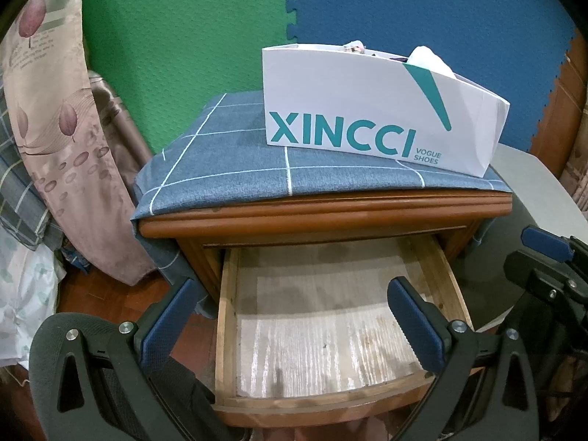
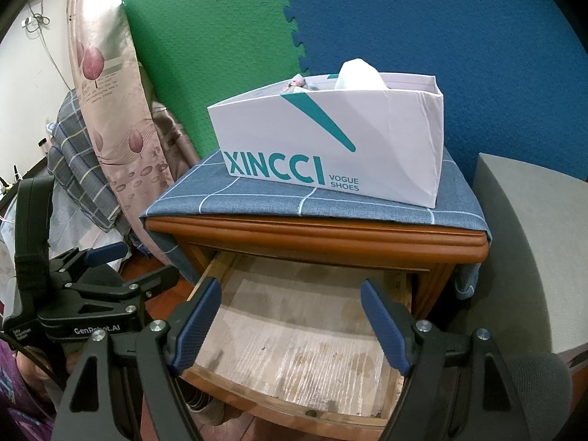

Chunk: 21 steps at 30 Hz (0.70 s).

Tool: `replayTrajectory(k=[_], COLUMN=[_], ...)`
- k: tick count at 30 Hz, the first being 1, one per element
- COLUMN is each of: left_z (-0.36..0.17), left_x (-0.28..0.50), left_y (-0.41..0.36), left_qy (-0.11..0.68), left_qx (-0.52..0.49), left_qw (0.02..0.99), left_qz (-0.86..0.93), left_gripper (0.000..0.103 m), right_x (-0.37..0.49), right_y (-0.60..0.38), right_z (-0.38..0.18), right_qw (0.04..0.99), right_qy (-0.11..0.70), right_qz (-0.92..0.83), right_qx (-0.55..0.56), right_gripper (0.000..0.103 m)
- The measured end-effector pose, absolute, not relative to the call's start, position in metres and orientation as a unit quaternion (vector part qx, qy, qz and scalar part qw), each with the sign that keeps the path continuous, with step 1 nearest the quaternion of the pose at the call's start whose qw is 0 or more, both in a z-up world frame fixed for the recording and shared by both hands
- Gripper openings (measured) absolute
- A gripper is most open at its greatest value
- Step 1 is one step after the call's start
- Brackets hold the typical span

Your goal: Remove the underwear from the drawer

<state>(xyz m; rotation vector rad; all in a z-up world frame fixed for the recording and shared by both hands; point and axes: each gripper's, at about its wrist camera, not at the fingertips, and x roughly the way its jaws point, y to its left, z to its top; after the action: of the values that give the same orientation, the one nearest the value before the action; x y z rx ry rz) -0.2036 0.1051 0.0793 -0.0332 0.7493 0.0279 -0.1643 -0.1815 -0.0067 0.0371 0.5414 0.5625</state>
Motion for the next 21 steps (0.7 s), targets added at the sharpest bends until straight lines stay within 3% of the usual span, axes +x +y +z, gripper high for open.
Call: replayTrajectory(k=[21], left_z=[0.075], left_x=[-0.2043], left_y=[0.1054], left_qy=[0.371], left_qx=[-0.018], left_qw=[0.928], left_qz=[0.01], left_gripper=[0.103], right_x=[-0.1638], right_y=[-0.1813], right_z=[-0.0069], right_qw=[0.924], right_qy=[0.266], right_qz=[0.274], right_qx=[0.018], right_gripper=[0.081])
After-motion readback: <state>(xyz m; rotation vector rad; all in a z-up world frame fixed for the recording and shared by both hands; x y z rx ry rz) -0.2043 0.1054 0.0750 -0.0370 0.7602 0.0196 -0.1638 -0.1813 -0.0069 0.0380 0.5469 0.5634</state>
